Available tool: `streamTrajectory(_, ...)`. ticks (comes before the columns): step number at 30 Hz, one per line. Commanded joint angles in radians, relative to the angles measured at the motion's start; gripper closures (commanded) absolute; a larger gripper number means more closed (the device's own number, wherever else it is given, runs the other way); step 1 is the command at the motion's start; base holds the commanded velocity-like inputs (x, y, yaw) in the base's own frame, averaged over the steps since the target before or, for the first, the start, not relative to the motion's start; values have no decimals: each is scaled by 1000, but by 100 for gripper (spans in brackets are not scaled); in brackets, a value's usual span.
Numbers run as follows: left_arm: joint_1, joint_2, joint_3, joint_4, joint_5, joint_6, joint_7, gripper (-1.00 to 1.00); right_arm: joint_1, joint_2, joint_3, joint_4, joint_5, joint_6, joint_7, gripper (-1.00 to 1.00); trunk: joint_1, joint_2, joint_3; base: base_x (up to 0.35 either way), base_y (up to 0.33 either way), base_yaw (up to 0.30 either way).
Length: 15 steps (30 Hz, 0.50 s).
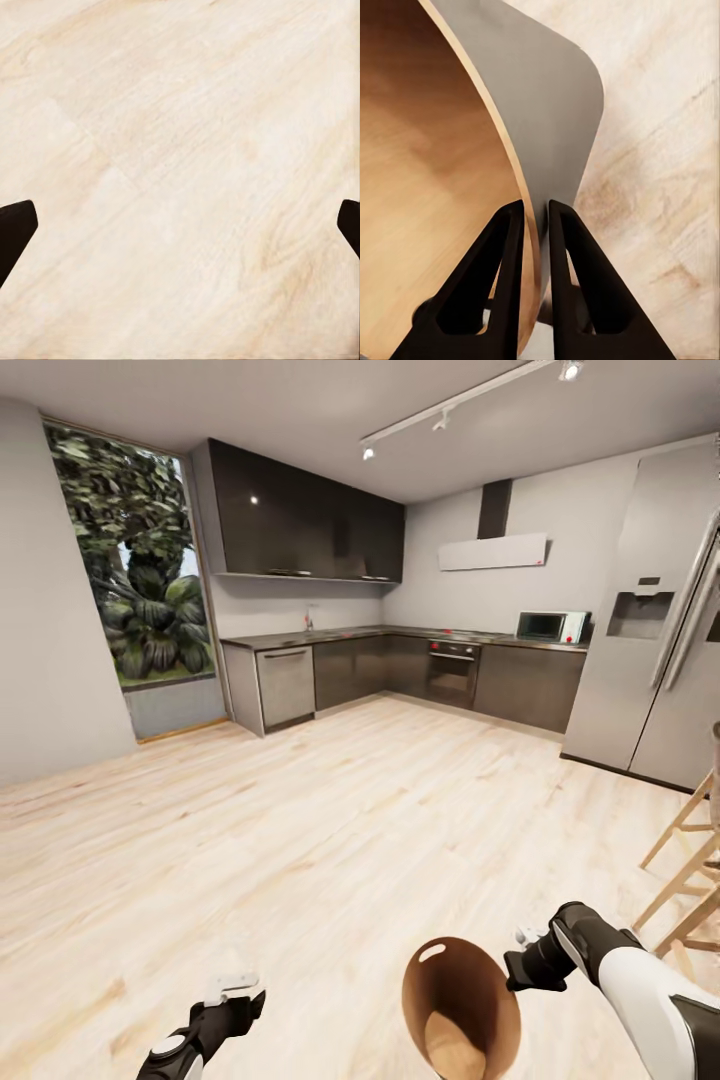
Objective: Put the three can of soda from the living room inside the tash can in the kitchen.
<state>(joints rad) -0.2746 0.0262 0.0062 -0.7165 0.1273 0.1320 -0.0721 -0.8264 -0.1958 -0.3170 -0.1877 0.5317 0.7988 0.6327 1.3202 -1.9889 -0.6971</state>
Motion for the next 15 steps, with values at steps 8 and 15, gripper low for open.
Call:
streamTrajectory(8,0,0,0,-1,0,-1,1,-100,1,3,-13,11,-25,-28,2,100,0,0,0,-249,-108,163)
streamTrajectory(15,0,0,0,-1,0,-2,1,-100,1,4,-13,12,-26,-36,1,100,0,0,0,-55,-24,234)
